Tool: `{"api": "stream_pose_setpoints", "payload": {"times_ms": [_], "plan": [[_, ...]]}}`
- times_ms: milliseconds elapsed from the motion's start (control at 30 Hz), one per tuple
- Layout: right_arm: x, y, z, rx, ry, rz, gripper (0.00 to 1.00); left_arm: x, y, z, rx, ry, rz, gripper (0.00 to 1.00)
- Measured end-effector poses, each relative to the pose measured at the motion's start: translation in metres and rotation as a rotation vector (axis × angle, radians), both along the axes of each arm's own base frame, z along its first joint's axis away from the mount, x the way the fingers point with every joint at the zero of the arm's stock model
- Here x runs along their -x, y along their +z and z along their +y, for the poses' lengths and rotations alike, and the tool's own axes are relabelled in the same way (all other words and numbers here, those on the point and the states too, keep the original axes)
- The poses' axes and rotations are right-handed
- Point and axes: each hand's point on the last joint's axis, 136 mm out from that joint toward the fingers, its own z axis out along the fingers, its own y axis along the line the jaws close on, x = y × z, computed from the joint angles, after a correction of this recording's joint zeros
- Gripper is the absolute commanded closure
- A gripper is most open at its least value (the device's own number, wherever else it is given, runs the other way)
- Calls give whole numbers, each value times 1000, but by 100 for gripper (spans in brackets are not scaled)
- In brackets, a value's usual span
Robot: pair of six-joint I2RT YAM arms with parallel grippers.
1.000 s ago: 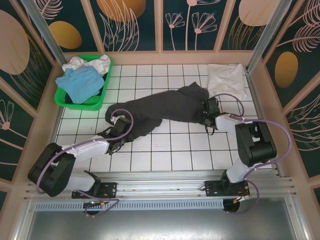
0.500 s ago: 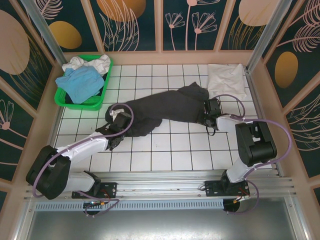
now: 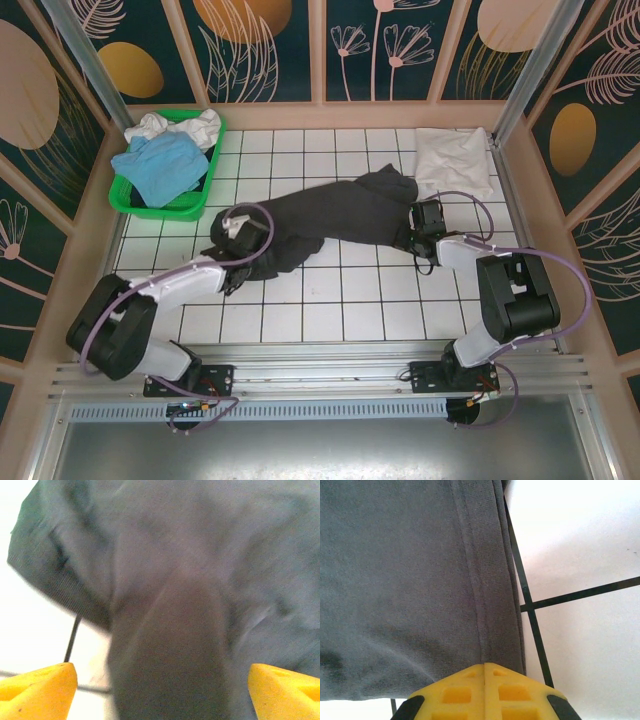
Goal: Fold and stack the t-shirts
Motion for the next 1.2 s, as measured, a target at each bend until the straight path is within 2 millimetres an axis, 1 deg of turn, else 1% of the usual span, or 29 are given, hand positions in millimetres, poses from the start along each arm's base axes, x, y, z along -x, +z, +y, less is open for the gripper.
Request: {"api": "stream_pose_setpoints", "payload": {"times_ms": [33, 100, 167, 233, 267, 333, 400, 467, 533, 633, 667, 733, 800, 900, 1100, 1167, 1200], "plan": [[0, 0, 0, 0, 1, -1, 100, 11, -1, 4, 34, 9, -1, 12], [0, 1, 0, 0, 0, -3, 100, 26, 3, 2, 113, 8, -25, 14], [0, 1, 0, 0, 0, -3, 100, 38, 11, -10, 197, -14, -56, 17], [0, 1, 0, 0, 0, -3, 100, 47, 18, -34, 279, -59, -70, 20], [0, 1, 0, 0, 0, -3, 100, 50, 19, -44, 314, -78, -70, 23], [0, 1, -1, 1, -1, -3, 100, 55, 15, -63, 377, -104, -49, 29], [-1, 1, -1, 0, -3, -3, 100, 57, 1, -71, 391, -98, -7, 32], [-1, 1, -2, 0, -5, -3, 100, 58, -19, -71, 368, -75, 44, 33], [-1, 2, -2, 0, -5, -5, 100, 59, -32, -70, 339, -56, 79, 34], [0, 6, -2, -4, -5, -17, 100, 52, -31, -75, 331, -39, 84, 42], [-1, 9, -3, -5, -6, -25, 100, 48, -32, -76, 323, -31, 86, 46], [-2, 15, -3, -10, -7, -43, 100, 45, -35, -75, 300, -11, 88, 51], [-2, 19, -3, -13, -8, -55, 100, 43, -37, -72, 278, 7, 89, 61], [-1, 19, -4, -16, -10, -54, 100, 43, -41, -66, 235, 27, 94, 72], [1, 17, -2, -25, -1, -46, 100, 41, -43, -58, 178, 55, 94, 91], [1, 17, -2, -28, 1, -45, 100, 40, -42, -57, 166, 57, 89, 100], [1, 17, -1, -29, 2, -45, 100, 38, -41, -57, 157, 57, 82, 100]]}}
